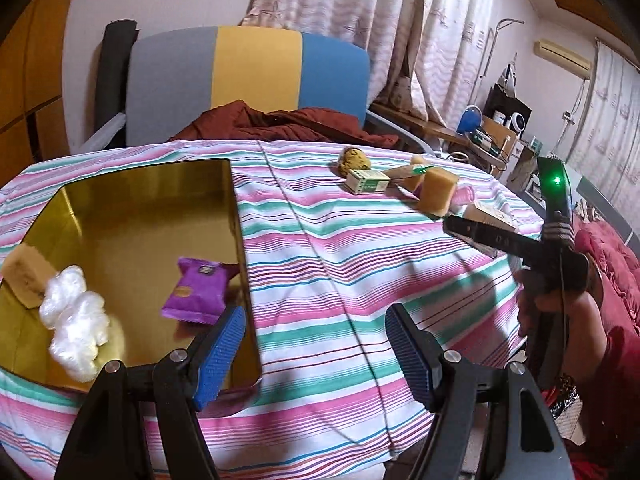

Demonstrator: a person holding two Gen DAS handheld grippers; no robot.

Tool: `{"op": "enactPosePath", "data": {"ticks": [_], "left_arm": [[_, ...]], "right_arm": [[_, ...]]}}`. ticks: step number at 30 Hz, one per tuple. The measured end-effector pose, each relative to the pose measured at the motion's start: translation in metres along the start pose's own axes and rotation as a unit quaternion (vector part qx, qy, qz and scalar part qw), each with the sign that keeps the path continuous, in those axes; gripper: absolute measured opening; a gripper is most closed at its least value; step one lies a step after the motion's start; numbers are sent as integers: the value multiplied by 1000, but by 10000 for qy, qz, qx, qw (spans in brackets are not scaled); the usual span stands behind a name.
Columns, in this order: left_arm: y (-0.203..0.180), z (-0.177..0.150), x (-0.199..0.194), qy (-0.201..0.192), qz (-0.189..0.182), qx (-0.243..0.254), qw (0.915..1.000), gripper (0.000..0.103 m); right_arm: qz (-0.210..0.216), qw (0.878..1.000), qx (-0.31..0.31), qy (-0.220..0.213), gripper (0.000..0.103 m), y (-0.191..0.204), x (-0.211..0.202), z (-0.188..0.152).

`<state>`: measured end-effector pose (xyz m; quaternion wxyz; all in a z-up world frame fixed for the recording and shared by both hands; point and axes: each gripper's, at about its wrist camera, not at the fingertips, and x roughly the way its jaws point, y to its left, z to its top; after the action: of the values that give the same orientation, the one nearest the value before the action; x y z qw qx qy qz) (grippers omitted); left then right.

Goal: Organize objects
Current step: 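Grasp beige printed box with right tool while left tool approaches cracker packet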

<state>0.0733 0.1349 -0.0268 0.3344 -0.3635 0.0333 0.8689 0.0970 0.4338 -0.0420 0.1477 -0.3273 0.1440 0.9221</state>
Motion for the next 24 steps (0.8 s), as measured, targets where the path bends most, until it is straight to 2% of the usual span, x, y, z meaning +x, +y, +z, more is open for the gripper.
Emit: {"op": "enactPosePath", "data": {"ticks": [6, 13, 20, 22, 24], "left_arm": [[-8, 6, 10, 109, -79, 3, 9999, 74], [-16, 7, 17, 184, -75, 100, 9998, 74], [-22, 5, 22, 237, -55, 171, 9996, 74], [-22, 5, 24, 257, -56, 161, 9995, 74], [-23, 5, 25, 281, -76, 146, 9995, 74]], "right_arm": [[-456, 9987, 223, 93, 88, -64, 12, 21], [-467, 9960, 429, 626, 88, -114, 39, 31], [-311, 9959, -168, 828, 92, -103, 50, 25], [-102, 9964, -159, 832, 95, -93, 47, 22], [286, 9963, -59, 809, 97, -83, 40, 17]]}}
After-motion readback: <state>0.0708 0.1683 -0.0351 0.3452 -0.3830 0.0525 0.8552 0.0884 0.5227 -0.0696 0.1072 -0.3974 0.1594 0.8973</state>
